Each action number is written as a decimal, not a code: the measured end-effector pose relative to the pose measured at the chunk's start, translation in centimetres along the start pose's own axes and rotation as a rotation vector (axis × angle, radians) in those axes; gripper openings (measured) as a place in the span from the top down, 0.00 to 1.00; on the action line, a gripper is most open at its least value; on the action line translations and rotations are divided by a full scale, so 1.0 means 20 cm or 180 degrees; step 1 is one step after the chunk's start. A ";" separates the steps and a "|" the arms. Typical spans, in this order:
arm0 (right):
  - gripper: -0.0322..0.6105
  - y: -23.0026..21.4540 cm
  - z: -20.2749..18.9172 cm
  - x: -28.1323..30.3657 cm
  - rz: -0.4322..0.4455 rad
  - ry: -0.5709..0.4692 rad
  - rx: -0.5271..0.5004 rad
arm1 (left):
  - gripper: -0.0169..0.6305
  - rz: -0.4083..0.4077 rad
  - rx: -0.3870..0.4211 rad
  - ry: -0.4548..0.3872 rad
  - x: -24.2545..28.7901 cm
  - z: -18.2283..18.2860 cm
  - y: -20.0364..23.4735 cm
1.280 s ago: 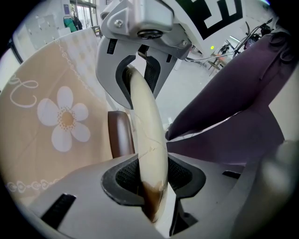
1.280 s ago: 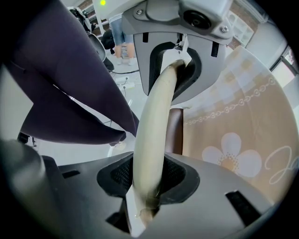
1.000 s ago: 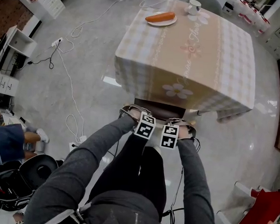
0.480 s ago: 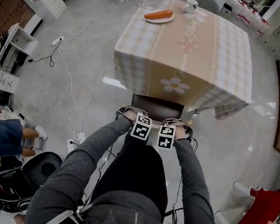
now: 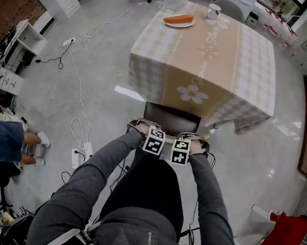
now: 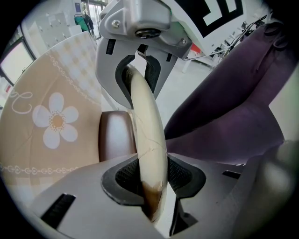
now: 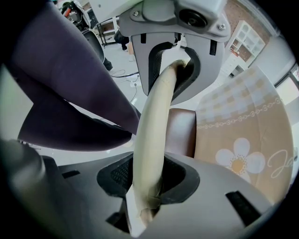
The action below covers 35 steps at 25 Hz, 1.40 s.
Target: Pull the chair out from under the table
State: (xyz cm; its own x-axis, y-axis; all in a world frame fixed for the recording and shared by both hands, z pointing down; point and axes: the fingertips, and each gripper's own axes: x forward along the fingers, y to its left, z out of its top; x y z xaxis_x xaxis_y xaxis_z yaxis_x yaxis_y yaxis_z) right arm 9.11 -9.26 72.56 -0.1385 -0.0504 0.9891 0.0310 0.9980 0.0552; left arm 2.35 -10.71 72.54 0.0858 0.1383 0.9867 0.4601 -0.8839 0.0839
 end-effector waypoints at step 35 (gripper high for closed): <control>0.75 0.27 0.11 0.01 0.0071 0.0209 0.0441 | 0.76 -0.0094 0.0478 -0.0148 0.02 0.02 -0.24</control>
State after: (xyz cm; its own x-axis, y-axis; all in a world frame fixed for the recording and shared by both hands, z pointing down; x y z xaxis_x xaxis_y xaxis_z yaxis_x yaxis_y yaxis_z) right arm 6.97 -3.76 72.78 -0.0741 -0.0259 0.9969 -0.1043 0.9944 0.0181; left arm 0.53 -6.17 72.55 0.1095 0.1867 0.9763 0.5898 -0.8028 0.0874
